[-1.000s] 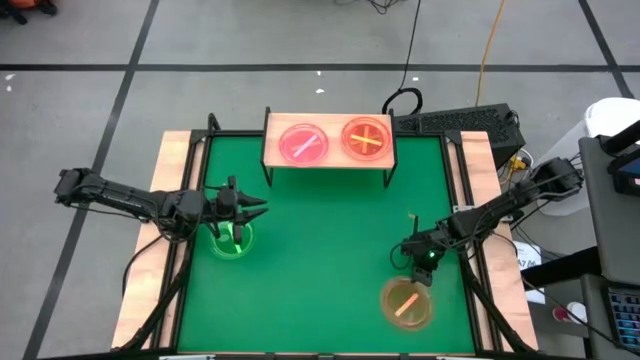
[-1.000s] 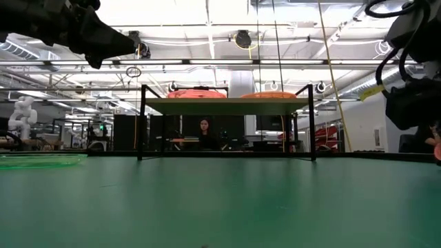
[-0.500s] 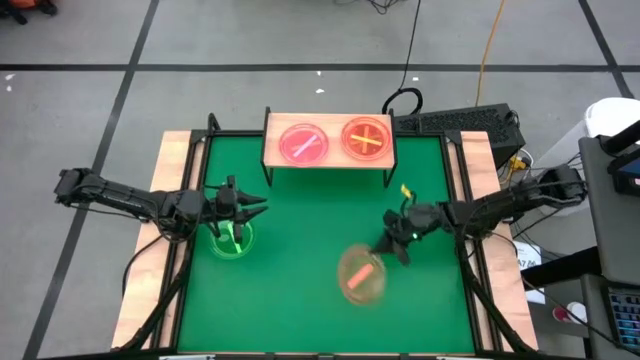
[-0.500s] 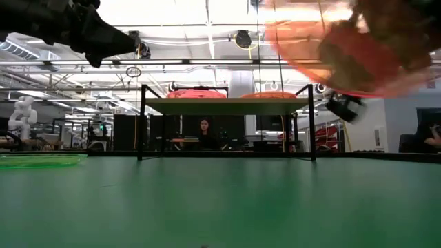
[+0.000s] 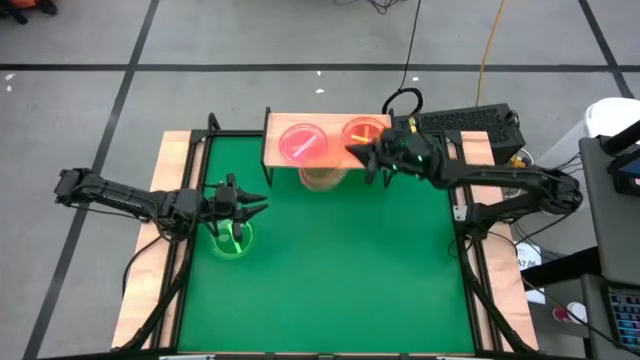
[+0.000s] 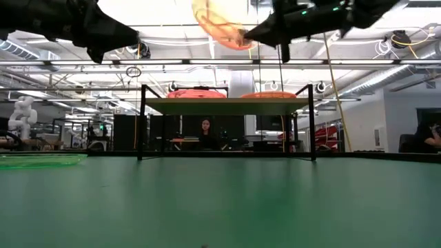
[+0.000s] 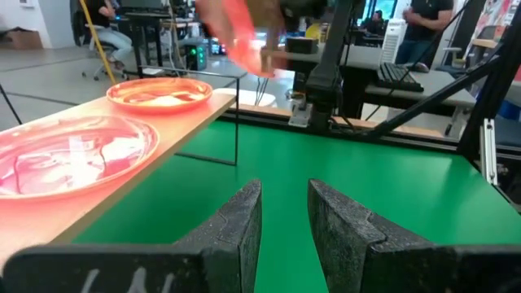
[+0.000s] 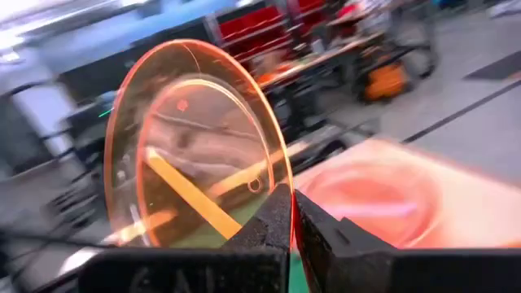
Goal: Place and stack plates onto a shelf
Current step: Stack the orange plate on top of the pink plate on the shelf
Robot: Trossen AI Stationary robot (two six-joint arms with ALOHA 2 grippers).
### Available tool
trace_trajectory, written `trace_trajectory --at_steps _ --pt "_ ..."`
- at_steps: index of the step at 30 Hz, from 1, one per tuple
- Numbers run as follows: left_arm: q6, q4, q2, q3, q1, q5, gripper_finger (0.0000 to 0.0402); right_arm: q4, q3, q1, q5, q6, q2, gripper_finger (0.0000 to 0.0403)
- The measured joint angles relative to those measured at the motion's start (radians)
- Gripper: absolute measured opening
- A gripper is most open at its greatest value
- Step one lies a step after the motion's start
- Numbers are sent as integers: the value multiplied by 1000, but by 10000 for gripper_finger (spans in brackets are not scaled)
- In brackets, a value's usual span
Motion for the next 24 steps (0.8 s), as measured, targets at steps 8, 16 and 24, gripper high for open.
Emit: trace_trajectory --at_steps 8,16,24 --pt "-1 -1 0 0 1 0 106 -23 216 -121 -7 -3 249 0" --pt "-2 -2 0 0 1 0 106 -60 351 -144 -33 -6 434 0" --pt "-9 -3 0 0 1 0 106 -58 353 -158 4 -60 469 4"
